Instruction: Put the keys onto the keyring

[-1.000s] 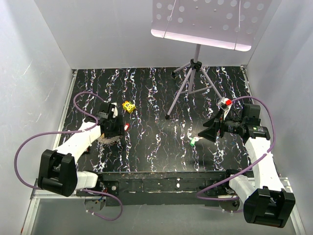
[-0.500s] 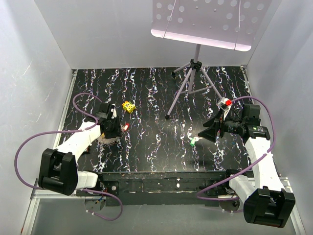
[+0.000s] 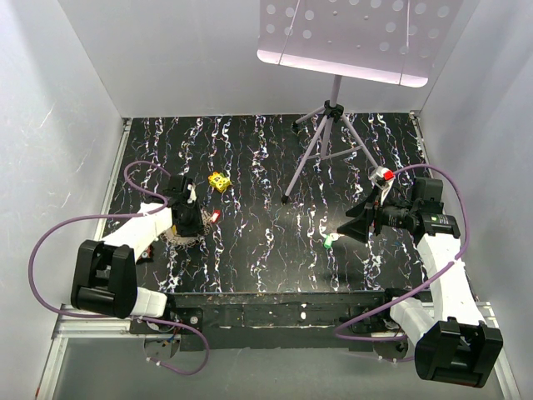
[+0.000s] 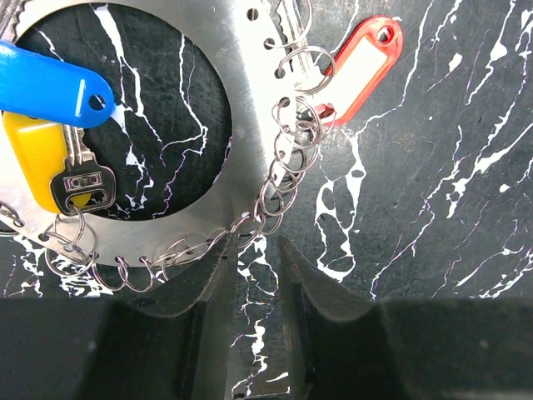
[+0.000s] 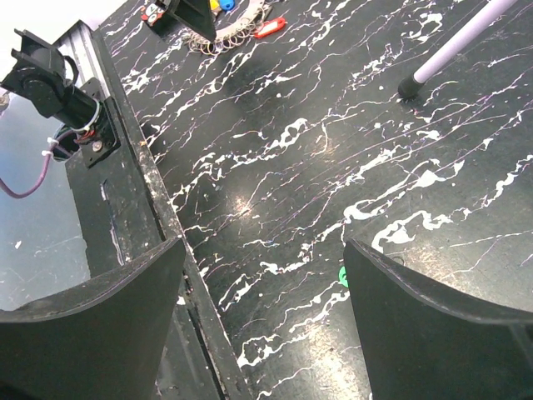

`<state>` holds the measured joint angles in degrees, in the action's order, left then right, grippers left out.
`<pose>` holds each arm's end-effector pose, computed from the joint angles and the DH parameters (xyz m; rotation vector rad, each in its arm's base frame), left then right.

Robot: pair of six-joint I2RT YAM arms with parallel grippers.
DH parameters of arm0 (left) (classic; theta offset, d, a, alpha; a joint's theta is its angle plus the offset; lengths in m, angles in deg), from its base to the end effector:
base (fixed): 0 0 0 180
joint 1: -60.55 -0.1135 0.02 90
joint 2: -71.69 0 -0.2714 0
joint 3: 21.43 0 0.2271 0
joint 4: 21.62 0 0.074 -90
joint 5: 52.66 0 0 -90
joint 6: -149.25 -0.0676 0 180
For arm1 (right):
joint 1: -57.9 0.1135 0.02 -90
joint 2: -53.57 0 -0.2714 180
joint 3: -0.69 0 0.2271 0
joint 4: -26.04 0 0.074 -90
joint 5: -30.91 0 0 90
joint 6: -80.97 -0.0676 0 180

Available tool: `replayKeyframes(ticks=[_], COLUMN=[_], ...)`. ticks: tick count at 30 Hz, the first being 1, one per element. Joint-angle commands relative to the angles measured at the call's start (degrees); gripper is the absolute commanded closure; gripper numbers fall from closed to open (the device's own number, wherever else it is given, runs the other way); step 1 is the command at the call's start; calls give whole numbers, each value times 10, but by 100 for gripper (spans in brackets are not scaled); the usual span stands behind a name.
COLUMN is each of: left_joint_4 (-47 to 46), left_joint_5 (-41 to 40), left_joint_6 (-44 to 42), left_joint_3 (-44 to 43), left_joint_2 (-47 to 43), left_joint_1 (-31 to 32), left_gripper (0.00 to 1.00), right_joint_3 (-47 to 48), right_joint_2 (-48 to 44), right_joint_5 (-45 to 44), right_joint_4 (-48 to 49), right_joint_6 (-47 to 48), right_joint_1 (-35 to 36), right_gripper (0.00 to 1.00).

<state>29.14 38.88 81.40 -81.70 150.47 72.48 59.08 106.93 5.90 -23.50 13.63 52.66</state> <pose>0.2273 -0.0499 0.1752 -0.2423 2.7870 -0.1859 0.1623 0.0466 0.2793 -0.8040 1.8350 1.0009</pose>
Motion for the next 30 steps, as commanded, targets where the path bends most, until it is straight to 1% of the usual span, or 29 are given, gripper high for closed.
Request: replayKeyframes(ticks=[1, 3, 7, 8, 14, 20, 25, 30], left_joint_4=[-6, -4, 1, 1, 3, 9, 18, 11], left_joint_5=[4, 0, -7, -24, -19, -15, -15, -15], left_joint_6=[2, 1, 1, 1, 3, 11, 24, 66], left_joint_3=[-4, -4, -5, -4, -2, -3, -1, 13], left_joint_2=[0, 1, 2, 1, 6, 1, -35, -100], left_joint_1=[-3, -3, -3, -3, -3, -4, -3, -4], left_gripper=[75, 77, 77, 77, 77, 79, 79, 78], right_joint_3=[27, 28, 29, 29, 29, 30, 28, 28], right_joint_2=[-4, -3, -3, -2, 1, 3, 6, 9], right_joint_5=[22, 22, 23, 23, 23, 22, 22, 23], right_joint_4=[-7, -8, -9, -10, -10, -11, -10, -11], right_joint_6=[8, 9, 10, 10, 12, 13, 13, 13], right_joint_1=[0, 0, 0, 0, 0, 1, 1, 1], right_gripper=[14, 14, 15, 14, 15, 15, 15, 15])
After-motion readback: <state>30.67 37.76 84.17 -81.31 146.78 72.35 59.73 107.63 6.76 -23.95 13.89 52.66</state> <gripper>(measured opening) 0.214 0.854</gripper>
